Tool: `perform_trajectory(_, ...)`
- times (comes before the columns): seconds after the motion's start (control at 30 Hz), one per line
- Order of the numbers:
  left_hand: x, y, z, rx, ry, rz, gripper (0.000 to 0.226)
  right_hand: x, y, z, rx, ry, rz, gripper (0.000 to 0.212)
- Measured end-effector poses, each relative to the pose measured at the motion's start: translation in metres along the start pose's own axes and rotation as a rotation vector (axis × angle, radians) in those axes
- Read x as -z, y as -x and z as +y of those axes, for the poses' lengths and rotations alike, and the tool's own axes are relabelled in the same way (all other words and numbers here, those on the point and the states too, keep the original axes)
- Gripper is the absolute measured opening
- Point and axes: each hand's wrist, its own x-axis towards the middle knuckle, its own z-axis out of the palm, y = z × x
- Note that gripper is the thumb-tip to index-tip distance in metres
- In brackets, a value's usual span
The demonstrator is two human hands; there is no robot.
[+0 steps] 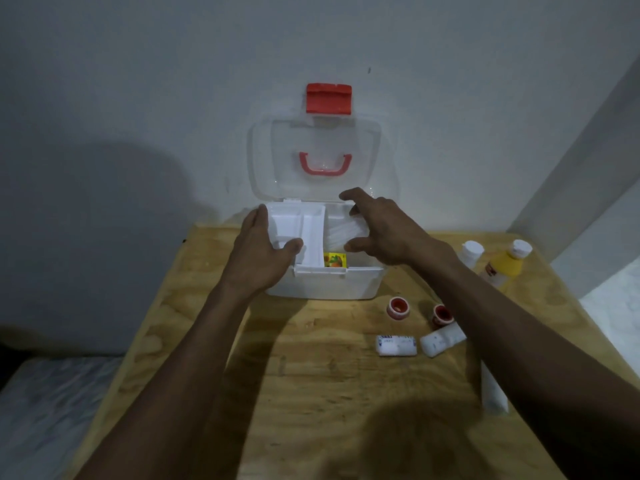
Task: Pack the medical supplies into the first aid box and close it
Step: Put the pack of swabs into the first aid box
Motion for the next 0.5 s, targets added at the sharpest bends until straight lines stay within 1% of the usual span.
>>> perform_trajectory(0.27, 0.000, 0.001, 0.001, 0.009, -0.005, -0.010, 0.072, -0.011, -0.007, -0.007, -0.046, 0.008, -0.046, 0.082)
perform_trajectory(0.43, 0.002, 0.002, 0.004, 0.037, -0.017, -0.040, 0.077, -0.008, -0.008, -0.012, -0.051, 0.010, -0.076, 0.070)
perform_trajectory(0.5, 0.002, 0.002, 0.004, 0.030, -0.011, -0.033, 0.075, -0.006, -0.009, -0.014, -0.067, -0.029, -0.051, 0.063)
